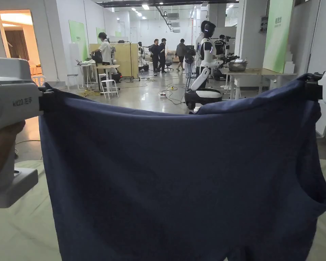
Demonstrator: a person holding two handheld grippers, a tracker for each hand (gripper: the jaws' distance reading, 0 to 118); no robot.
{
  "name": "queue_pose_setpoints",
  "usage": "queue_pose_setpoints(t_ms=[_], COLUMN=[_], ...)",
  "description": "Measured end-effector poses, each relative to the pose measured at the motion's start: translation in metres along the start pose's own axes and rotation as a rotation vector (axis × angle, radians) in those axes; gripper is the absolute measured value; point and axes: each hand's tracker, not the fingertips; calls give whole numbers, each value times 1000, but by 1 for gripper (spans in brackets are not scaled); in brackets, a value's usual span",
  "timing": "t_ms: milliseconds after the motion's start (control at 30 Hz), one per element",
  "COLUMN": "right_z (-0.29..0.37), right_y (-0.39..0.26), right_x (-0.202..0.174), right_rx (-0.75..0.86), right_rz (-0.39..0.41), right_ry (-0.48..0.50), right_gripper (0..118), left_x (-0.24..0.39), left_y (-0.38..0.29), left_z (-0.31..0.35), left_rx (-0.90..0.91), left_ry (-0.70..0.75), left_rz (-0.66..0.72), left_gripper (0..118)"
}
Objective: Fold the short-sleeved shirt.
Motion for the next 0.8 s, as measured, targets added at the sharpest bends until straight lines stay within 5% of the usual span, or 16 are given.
queue_pose_setpoints(t_ms=[467,733,800], right_z=[-63,3,37], right_y=[-29,-135,-163], right_x=[-20,-30,-30], right_rx=[-76,-192,-220], right_rz=[-25,-130,-154], right_ry=[-34,70,88], right_gripper=[7,7,7], left_x=[17,11,13], left_y=[-35,-139,-164], left_z=[-69,-25,-1], left_rx=[-76,-195,-227], left_ry=[26,-69,-85], left_rz=[29,158,94], left_gripper=[2,2,2])
